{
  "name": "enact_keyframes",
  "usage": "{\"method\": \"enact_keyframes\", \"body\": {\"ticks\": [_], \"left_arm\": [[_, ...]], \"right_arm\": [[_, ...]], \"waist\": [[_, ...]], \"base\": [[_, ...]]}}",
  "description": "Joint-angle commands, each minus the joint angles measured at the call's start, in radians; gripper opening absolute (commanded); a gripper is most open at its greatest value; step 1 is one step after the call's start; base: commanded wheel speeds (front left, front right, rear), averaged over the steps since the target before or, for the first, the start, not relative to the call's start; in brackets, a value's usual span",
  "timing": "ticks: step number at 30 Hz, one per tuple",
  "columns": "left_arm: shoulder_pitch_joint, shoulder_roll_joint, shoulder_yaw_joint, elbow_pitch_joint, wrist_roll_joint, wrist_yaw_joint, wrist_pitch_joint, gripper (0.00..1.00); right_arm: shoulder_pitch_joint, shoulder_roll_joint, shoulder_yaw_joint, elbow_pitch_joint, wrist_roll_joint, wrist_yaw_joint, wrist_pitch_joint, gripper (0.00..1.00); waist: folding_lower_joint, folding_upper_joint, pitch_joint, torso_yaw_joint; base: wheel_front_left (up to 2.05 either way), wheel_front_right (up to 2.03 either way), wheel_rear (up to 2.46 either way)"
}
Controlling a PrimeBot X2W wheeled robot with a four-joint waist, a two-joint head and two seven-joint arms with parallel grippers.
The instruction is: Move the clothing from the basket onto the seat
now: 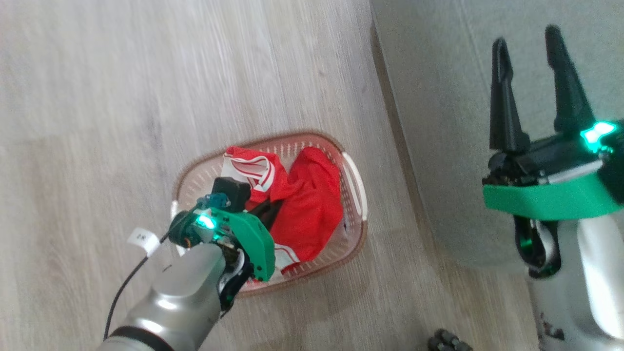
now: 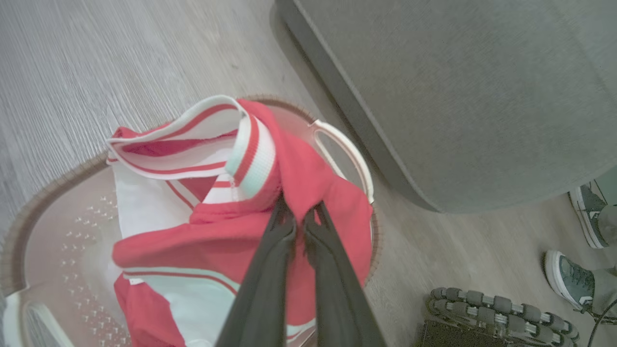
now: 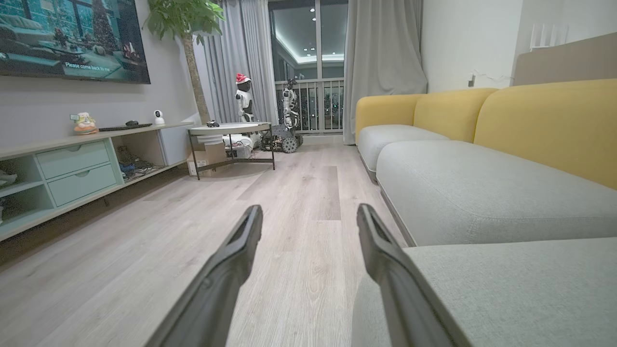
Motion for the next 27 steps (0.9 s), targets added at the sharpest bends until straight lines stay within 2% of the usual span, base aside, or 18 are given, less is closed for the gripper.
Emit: {"method": "enact_keyframes", "body": {"ticks": [1, 13, 21, 27], "left_arm": [[0.004, 0.012, 0.011, -0.032, -0.011, -0.006, -0.02, 0.0], [0.062, 0.069, 0.038, -0.257, -0.04, 0.004, -0.068, 0.0], [0.065, 0.137, 0.081, -0.505, -0.014, 0.079, -0.069, 0.0], [0.021, 0.185, 0.104, -0.704, -0.008, 0.124, -0.015, 0.0]], "right_arm": [[0.023, -0.009, 0.015, -0.025, 0.01, 0.0, -0.006, 1.0], [0.135, -0.037, 0.014, 0.023, 0.048, 0.0, -0.006, 1.0], [0.188, -0.042, 0.035, 0.041, 0.068, 0.0, -0.006, 1.0], [0.224, -0.051, 0.071, 0.058, 0.078, 0.0, 0.0, 1.0]], "waist": [[0.0001, -0.0001, -0.088, 0.04], [0.0001, -0.0001, -0.278, 0.1], [0.0001, -0.0001, -0.348, 0.123], [0.0001, -0.0001, -0.384, 0.149]], "base": [[0.0, 0.0, 0.0], [0.0, 0.0, 0.0], [0.0, 0.0, 0.0], [0.0, 0.0, 0.0]]}}
